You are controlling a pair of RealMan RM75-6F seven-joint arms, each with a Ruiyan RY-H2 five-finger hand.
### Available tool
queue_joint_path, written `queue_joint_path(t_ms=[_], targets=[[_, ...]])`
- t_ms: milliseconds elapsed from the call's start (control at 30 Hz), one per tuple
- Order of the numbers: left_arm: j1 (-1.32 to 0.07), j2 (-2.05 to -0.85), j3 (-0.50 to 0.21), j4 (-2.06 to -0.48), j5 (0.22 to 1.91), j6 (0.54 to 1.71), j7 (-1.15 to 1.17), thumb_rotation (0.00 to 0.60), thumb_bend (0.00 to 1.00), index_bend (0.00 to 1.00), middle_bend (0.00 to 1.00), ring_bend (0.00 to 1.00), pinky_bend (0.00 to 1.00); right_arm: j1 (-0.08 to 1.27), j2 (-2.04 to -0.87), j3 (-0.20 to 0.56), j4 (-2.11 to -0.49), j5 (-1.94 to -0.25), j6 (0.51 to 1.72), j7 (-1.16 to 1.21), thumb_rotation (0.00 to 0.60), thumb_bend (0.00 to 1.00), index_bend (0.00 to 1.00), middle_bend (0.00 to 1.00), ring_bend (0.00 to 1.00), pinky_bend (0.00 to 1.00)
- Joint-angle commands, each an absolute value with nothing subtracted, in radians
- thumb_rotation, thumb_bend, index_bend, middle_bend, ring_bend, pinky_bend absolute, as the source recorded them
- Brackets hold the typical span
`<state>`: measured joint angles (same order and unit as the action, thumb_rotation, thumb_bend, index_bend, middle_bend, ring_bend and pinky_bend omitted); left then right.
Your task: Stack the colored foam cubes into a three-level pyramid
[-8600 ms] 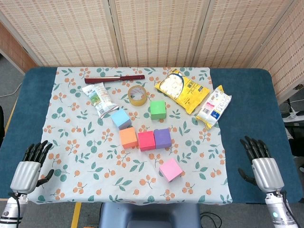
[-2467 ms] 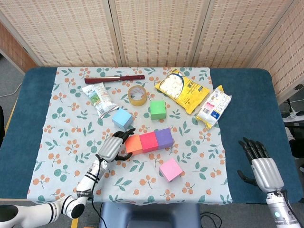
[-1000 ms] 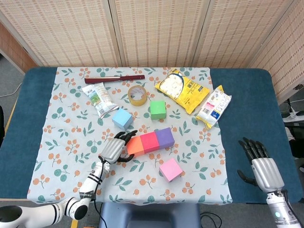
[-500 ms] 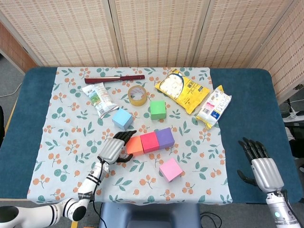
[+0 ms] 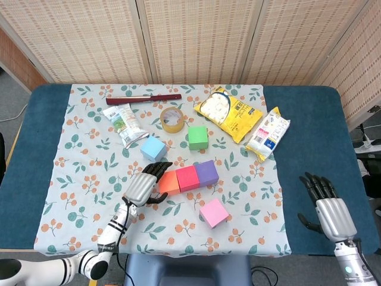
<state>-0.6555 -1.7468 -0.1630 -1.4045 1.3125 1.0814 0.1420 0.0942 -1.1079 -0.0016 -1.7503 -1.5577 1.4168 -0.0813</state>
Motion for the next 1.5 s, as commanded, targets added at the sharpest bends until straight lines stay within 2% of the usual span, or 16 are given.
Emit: queue_joint_path(t_ms=[33,333,467,633,767,900,1100,1267,1500], targets=[[-0.636,-1.693,-0.146,-1.461,1.339,1.114,0.174,0.600,0.34,0.00,0.06,0.07,0.13,0.095,-1.107,-0.005,-1.750,-1.563,1.415,-0.082,0.600,0.18,0.00,0.00,0.00,0.00],[-0.516,-1.498,-0.076,-1.588,1.368,1.242,0.239,0.600,0.33,0.00,0.02,0.04,0.13,0.122,-1.109,-0.038,-1.752,-1.657,1.388,-0.083,0.600,0.18,0.00,0.00,0.00,0.00],[-0.426,-1.413,-0.023,-1.589,1.419,1.346,0.178,0.600,0.33,0.00,0.02,0.03,0.12,0.188,-1.095,-0.041,-1.785,-1.713,1.303,-0.145,0.600,0.18,0.00,0.00,0.00,0.00],[-0.343,-1.383,0.022,-1.523,1.443,1.414,0.087,0.600,0.33,0.00,0.02,0.03,0.11,0.285,-1.095,-0.021,-1.869,-1.700,1.142,-0.262,0.600,0.18,0.00,0.00,0.00,0.00],[-0.298,-1.377,0.032,-1.461,1.448,1.447,0.037,0.600,0.32,0.00,0.02,0.03,0.11,0.361,-1.122,0.026,-1.926,-1.625,1.027,-0.390,0.600,0.18,0.00,0.00,0.00,0.00],[-0.277,-1.369,0.025,-1.421,1.443,1.449,-0.024,0.600,0.32,0.00,0.02,0.03,0.11,0.409,-1.156,0.065,-1.968,-1.526,0.966,-0.474,0.600,0.18,0.00,0.00,0.00,0.00],[-0.267,-1.355,0.003,-1.388,1.436,1.437,-0.078,0.600,0.32,0.00,0.02,0.03,0.11,0.500,-1.175,0.089,-2.036,-1.363,0.857,-0.626,0.600,0.18,0.00,0.00,0.00,0.00],[-0.253,-1.362,-0.002,-1.358,1.435,1.428,-0.117,0.600,0.32,0.00,0.02,0.03,0.11,0.573,-1.205,0.079,-2.071,-1.213,0.828,-0.813,0.600,0.18,0.00,0.00,0.00,0.00],[-0.241,-1.362,-0.002,-1.331,1.453,1.421,-0.160,0.600,0.33,0.00,0.02,0.02,0.10,0.663,-1.289,0.054,-2.068,-1.003,0.869,-0.969,0.600,0.18,0.00,0.00,0.00,0.00]])
